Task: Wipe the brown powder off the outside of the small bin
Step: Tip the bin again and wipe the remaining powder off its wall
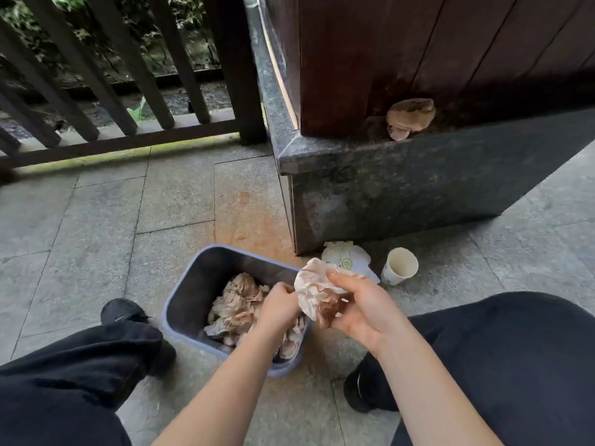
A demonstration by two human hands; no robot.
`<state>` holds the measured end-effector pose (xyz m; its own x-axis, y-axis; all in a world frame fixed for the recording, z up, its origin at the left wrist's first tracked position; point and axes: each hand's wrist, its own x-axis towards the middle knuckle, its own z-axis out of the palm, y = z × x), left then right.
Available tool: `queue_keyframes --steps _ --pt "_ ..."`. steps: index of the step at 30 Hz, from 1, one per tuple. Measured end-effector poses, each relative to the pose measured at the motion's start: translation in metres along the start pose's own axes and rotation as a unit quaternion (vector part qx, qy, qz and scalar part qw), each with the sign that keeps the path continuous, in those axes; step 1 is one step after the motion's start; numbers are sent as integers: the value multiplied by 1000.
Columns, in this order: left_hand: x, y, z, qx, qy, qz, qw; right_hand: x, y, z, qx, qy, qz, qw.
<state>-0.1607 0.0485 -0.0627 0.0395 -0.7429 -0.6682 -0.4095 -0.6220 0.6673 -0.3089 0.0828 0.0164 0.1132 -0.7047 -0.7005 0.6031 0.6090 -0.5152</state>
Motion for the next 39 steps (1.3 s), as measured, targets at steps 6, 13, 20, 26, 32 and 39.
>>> queue_keyframes --steps 6,13,20,26,32,39 --pt "43 12 66 139 2 -46 989 2 -14 -26 -69 97 -111 987" --pt "11 -14 -24 53 81 31 995 31 -19 -24 -16 82 -95 992" --pt "-38 -82 -143 -163 -22 4 986 62 23 -4 -416 149 -130 888" --pt "-55 -94 -151 -101 -116 23 988 120 49 7 -540 139 -157 815" --pt "-63 -88 -127 20 -64 97 993 200 77 6 -620 97 -86 774" --pt "-56 -89 -132 32 -33 99 994 250 120 5 -594 18 30 804"
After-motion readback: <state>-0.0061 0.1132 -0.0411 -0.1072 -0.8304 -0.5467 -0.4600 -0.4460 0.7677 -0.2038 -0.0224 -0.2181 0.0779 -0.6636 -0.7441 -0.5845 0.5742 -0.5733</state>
